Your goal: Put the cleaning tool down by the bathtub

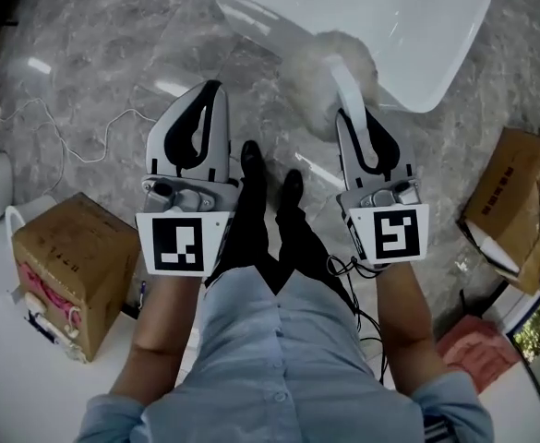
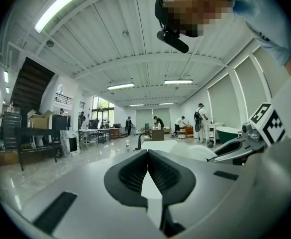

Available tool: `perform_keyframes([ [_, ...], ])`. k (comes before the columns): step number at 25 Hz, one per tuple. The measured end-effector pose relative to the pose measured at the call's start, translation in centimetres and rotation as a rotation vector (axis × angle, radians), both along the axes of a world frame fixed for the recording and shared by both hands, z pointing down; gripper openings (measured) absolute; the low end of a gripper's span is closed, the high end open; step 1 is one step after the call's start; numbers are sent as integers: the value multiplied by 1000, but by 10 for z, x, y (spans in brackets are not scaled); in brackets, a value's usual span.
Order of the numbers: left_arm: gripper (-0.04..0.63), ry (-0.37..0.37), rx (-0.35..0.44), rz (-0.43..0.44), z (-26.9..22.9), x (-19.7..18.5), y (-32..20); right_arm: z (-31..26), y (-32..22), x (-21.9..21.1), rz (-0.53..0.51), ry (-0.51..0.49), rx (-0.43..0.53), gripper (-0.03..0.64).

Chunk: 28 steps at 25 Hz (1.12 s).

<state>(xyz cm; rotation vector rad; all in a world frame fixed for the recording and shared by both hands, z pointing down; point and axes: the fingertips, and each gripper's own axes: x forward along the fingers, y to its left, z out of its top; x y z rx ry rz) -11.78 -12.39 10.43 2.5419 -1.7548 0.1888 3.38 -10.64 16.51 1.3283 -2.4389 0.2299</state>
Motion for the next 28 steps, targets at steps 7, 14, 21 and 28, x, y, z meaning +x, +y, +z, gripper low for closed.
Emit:
perform_keyframes([
  [7, 17, 17, -46, 59, 66, 8, -24, 68, -18, -3, -9, 16, -43, 100],
  [14, 16, 27, -101, 86, 132, 14, -46, 147, -24, -1, -41, 40, -122, 100],
  [21, 17, 41, -143, 133, 197, 26, -61, 214, -33, -1, -62, 55, -161, 100],
  [28, 15, 42, -146, 149, 244, 32, -63, 267, -29, 10, -48, 65, -179, 100],
])
